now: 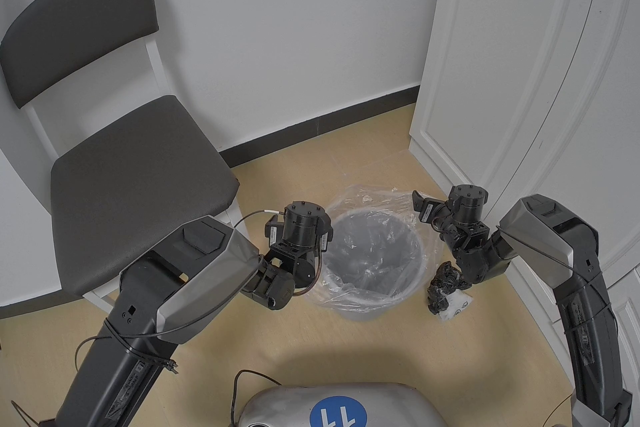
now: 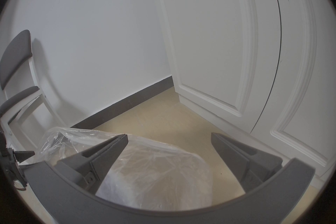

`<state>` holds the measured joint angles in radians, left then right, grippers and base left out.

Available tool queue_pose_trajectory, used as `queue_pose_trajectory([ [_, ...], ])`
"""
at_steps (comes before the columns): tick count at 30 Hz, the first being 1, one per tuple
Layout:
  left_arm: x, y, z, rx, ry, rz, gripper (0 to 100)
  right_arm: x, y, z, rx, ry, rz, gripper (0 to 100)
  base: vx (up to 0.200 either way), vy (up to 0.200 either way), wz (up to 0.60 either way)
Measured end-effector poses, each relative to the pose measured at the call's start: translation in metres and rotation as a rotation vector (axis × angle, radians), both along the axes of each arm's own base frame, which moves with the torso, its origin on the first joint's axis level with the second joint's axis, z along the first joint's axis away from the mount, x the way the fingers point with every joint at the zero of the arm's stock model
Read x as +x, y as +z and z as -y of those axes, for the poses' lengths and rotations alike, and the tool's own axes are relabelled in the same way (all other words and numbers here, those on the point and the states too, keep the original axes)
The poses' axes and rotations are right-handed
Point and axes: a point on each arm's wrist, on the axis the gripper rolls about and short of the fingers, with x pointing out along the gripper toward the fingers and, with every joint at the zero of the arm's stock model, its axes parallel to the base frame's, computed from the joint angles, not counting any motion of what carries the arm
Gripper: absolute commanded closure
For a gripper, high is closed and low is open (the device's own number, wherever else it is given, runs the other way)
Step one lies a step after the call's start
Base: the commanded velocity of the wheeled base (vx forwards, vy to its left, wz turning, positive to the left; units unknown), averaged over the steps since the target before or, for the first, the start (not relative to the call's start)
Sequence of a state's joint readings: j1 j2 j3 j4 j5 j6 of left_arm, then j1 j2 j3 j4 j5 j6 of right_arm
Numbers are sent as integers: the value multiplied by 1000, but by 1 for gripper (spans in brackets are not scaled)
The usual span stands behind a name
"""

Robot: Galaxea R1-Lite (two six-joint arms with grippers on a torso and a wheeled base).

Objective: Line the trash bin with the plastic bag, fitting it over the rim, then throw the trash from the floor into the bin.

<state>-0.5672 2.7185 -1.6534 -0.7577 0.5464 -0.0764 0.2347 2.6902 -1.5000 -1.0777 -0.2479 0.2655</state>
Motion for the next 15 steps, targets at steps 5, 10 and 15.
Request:
queue_pose_trajectory([
  [5, 18, 2, -1, -11, 36, 36, 0, 8, -5, 4, 12, -15, 17, 0, 0, 0, 0],
  [10, 32, -3, 3, 5, 61, 29, 0, 14, -14, 7, 19, -24, 20, 0, 0, 0, 0],
  [15, 37, -24, 1, 50, 77, -14, 0, 21, -25, 9, 24, -32, 30, 0, 0, 0, 0],
])
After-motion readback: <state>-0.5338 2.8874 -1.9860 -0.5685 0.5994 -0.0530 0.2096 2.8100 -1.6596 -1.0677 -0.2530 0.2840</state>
